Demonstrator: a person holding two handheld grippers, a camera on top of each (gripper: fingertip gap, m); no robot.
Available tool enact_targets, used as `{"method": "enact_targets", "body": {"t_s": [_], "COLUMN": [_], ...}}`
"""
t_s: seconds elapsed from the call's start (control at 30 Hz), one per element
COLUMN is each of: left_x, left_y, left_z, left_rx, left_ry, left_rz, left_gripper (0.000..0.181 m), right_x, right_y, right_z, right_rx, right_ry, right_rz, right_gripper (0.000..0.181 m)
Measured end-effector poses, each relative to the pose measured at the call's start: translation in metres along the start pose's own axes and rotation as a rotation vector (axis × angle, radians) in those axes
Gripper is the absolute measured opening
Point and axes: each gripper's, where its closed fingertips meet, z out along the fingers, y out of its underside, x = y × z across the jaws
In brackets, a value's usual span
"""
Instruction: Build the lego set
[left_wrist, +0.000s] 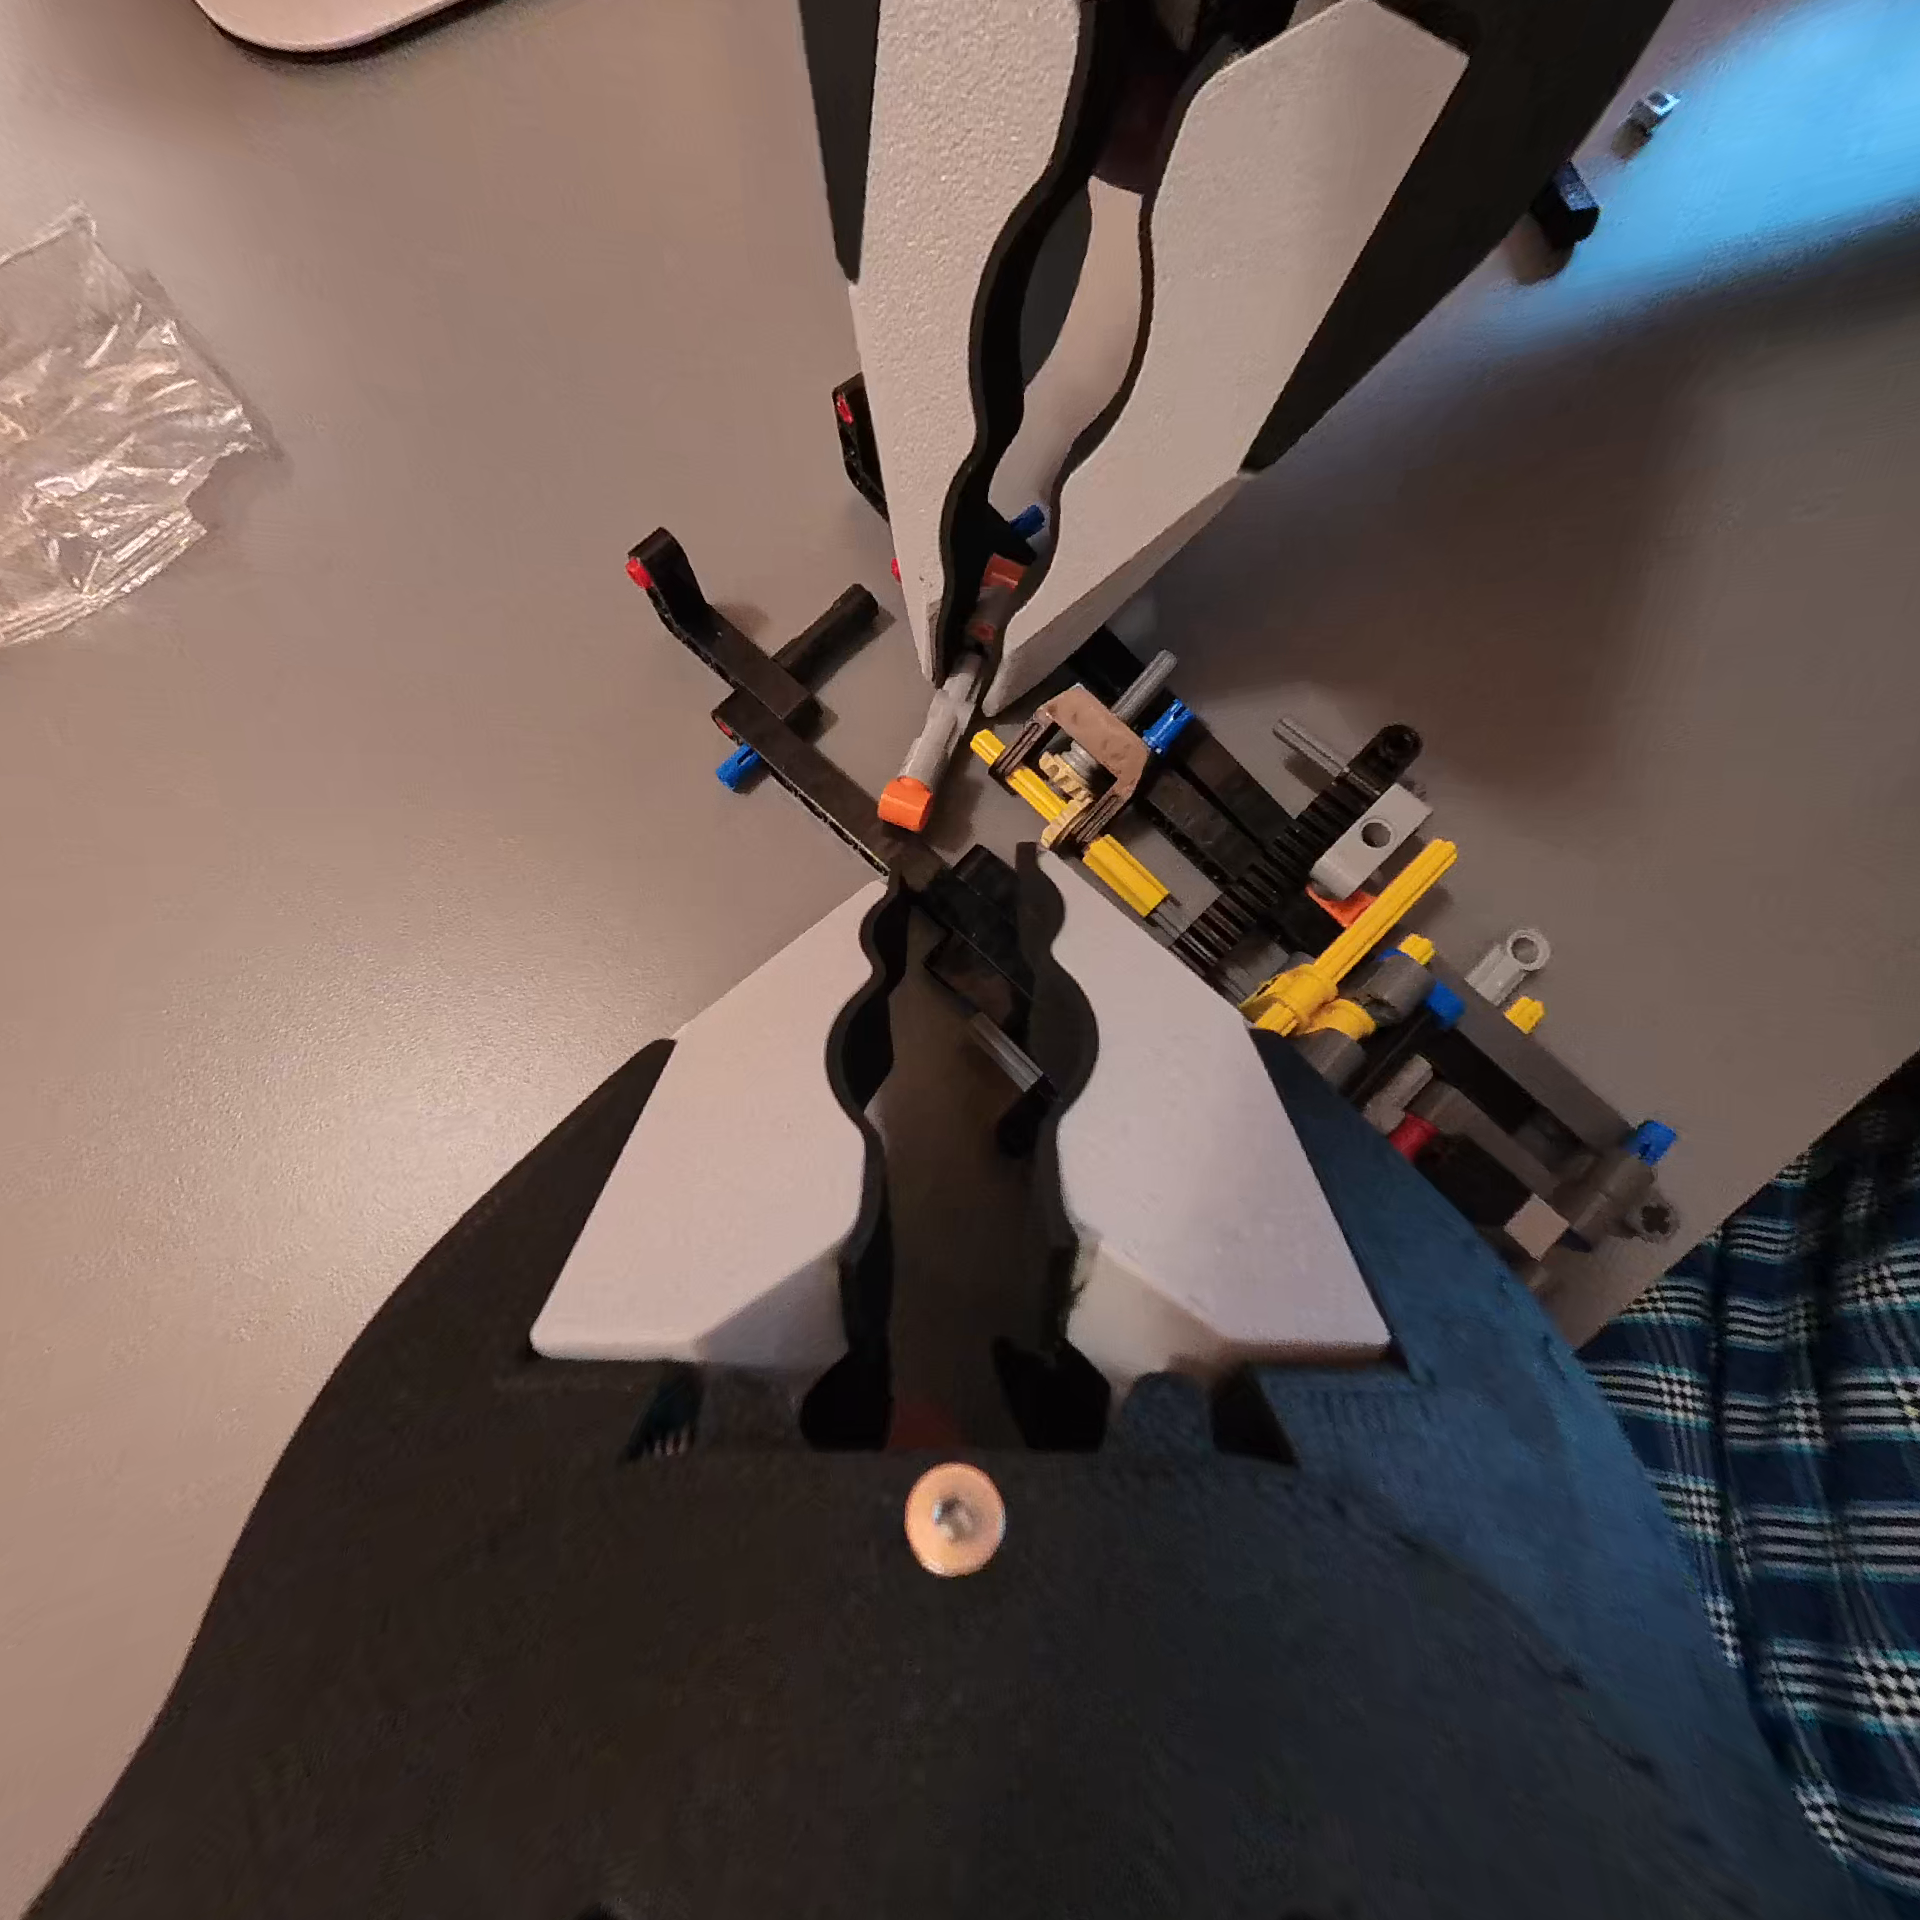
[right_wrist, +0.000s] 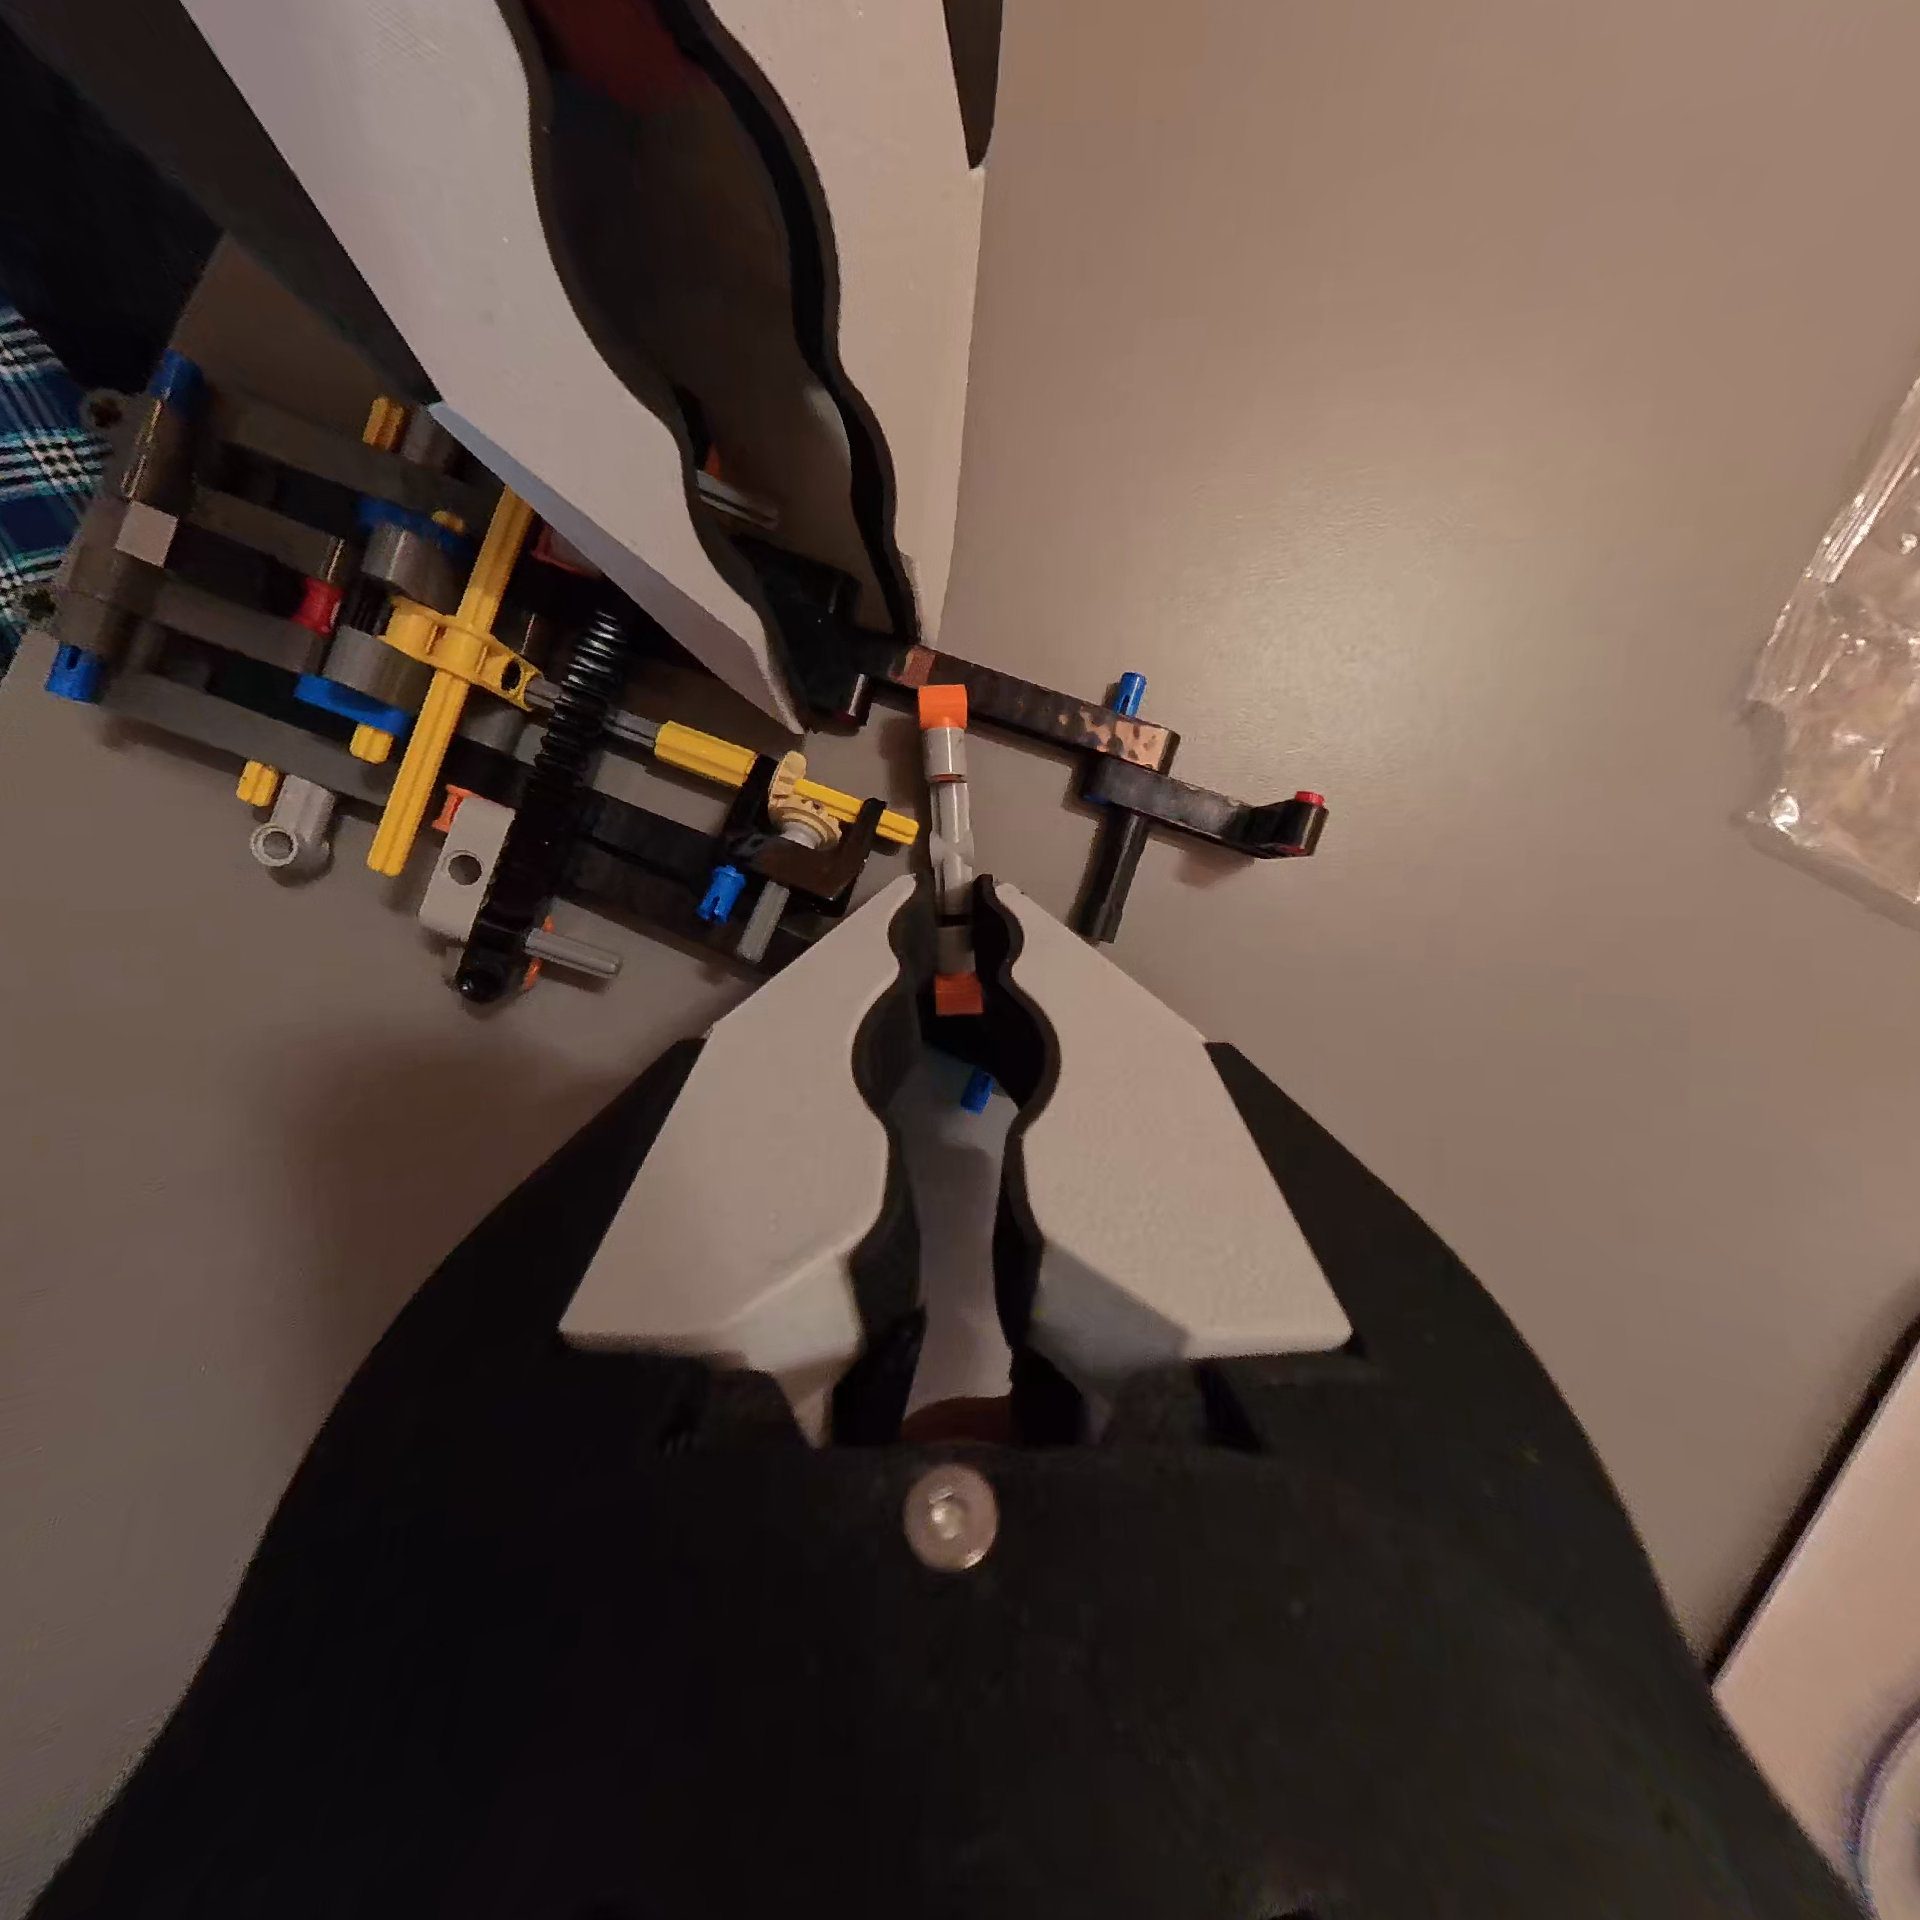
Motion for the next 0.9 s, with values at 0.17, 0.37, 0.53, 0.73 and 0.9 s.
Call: {"method": "enact_targets", "body": {"t_s": [0.17, 0.37, 0.53, 0.73, 0.9], "left_x": [0.0003, 0.0002, -0.0005, -0.0005, -0.0003], "left_y": [0.0000, 0.0002, 0.0001, 0.0002, 0.0001], "left_z": [-0.0001, -0.0002, -0.0004, -0.0005, -0.0008], "left_rx": [0.001, 0.002, 0.003, 0.003, 0.004], "left_ry": [0.001, -0.009, -0.021, -0.019, -0.016], "left_rz": [0.001, 0.011, 0.016, 0.013, 0.012], "left_gripper": [0.018, 0.018, 0.017, 0.018, 0.018], "right_x": [-0.0011, -0.0014, -0.0046, -0.0044, -0.0044], "right_y": [-0.0001, -0.0009, -0.0014, -0.0023, -0.0030], "right_z": [-0.0001, -0.0002, -0.0003, -0.0003, -0.0004], "right_rx": [0.047, 0.061, 0.093, 0.118, 0.150], "right_ry": [-0.011, -0.016, -0.005, -0.006, -0.008], "right_rz": [-0.040, 0.061, 0.031, 0.101, 0.169], "right_gripper": [0.004, 0.003, 0.003, 0.003, 0.003]}}
